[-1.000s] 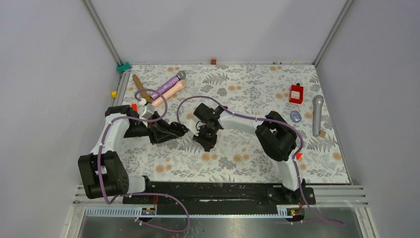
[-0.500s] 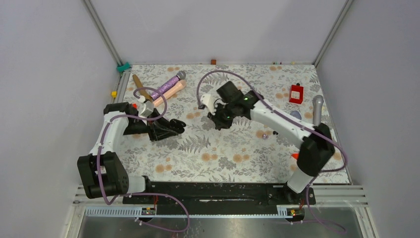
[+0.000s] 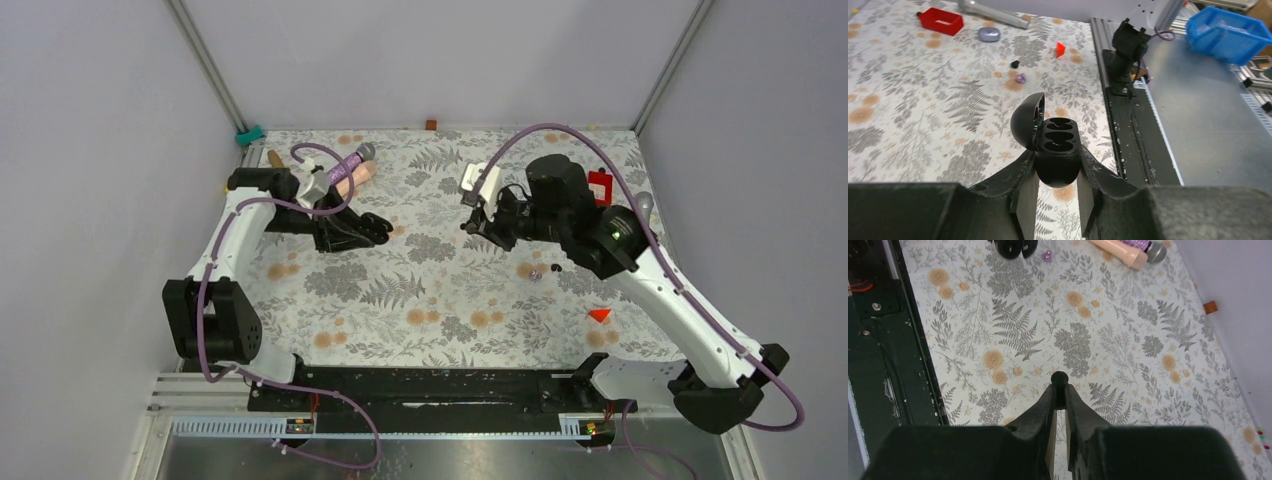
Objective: Insert the wireless bluetooth earbuds into the charging case
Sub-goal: Place the earbud in the charging case.
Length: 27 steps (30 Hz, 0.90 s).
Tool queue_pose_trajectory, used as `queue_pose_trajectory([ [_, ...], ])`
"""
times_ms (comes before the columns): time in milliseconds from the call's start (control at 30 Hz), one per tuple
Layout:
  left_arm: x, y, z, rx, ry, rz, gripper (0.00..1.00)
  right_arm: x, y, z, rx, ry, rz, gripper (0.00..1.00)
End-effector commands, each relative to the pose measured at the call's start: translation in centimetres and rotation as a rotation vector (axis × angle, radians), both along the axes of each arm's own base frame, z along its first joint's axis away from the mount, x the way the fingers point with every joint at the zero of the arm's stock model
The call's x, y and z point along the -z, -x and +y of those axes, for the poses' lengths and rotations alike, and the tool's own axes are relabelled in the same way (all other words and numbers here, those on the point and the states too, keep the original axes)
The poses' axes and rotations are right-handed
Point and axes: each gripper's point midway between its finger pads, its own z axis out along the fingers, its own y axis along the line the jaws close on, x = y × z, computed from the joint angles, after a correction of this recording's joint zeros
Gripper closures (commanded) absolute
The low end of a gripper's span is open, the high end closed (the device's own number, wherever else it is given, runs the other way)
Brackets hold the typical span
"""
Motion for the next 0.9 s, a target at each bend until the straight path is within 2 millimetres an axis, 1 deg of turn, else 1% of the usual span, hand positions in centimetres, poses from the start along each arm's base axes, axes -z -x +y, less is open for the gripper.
queue_pose_trajectory([
  [0,-3.4,-0.1,-1.9,0.046,0.104,0.013,1.0,-4.3,1.0,-0.1,-0.008,-0.102,-0.048,0.97],
  [67,-3.6,-0.6,-2.1,0.059,0.088,0.047,1.0,-5.4,1.7,0.0,-0.022,-0.131,-0.041,0.97],
  [167,-3.6,-0.8,-2.1,0.068,0.057,0.078,1.0,-6.1,2.2,0.3,-0.04,-0.158,-0.023,0.97],
  [300,-2.8,-0.7,-2.2,0.088,-0.034,0.099,1.0,-6.1,2.3,1.5,-0.068,-0.173,0.036,0.97],
  [367,-2.6,-0.7,-2.1,0.089,-0.048,0.102,1.0,-6.1,2.2,2.1,-0.078,-0.18,0.063,0.98],
  [500,-2.7,-0.7,-2.2,0.093,-0.041,0.084,1.0,-6.7,2.3,4.0,-0.118,-0.228,0.138,0.99],
  [600,-2.7,-1.2,-2.2,0.096,-0.059,0.07,1.0,-7.3,2.4,5.2,-0.146,-0.252,0.188,0.99],
  [700,-3.0,-1.5,-2.2,0.097,-0.084,0.059,1.0,-7.4,2.3,6.2,-0.168,-0.262,0.225,0.99],
  [767,-3.2,-0.8,-2.3,0.102,-0.057,0.024,1.0,-7.4,2.4,6.9,-0.188,-0.273,0.256,1.0],
  [867,-2.9,1.2,-2.9,0.121,0.009,-0.018,1.0,-8.0,3.2,8.1,-0.232,-0.317,0.303,1.0],
])
